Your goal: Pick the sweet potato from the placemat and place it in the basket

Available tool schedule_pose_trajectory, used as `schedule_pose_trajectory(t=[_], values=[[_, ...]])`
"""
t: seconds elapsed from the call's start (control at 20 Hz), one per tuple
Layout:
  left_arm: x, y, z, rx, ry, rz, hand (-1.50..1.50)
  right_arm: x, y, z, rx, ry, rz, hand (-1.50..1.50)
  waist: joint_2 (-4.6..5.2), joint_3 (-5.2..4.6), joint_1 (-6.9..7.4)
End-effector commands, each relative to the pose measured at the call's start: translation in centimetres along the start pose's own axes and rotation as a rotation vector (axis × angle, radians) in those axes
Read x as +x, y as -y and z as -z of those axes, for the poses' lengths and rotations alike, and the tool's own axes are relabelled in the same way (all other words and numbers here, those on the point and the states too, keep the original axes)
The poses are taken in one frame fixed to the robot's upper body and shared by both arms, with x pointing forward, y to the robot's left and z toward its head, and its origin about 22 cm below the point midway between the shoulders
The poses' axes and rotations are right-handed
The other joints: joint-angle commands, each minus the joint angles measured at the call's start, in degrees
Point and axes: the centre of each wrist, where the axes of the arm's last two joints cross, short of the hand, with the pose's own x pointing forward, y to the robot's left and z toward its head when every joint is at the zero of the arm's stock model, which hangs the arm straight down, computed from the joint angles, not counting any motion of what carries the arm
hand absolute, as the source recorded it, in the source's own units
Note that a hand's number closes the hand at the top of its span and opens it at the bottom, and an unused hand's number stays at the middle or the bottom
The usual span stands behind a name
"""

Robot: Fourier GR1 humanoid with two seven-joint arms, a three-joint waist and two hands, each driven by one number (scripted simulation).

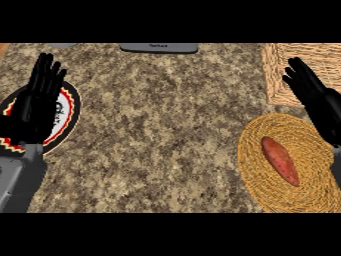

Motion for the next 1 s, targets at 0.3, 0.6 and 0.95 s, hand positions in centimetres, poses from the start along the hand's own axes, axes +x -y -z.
schedule_pose_trajectory(t=[0.3, 0.6, 0.95], values=[[-10.5, -2.4, -9.7, -0.034, -0.658, 0.135, 0.00, 5.5, -9.4, 2.6, 0.867, 0.371, 0.236, 1.50, 0.05, 1.31, 4.50], [-10.8, -4.1, -12.8, 0.016, -0.762, 0.172, 0.00, 2.2, -9.8, -3.6, 1.059, 0.344, 0.211, -1.50, -1.64, 1.10, -2.65], [-10.9, -4.2, -12.9, 0.048, -0.772, 0.168, 0.00, 11.9, -2.9, -1.3, 0.781, 0.445, -0.492, -1.50, -1.69, 0.95, -3.11]])
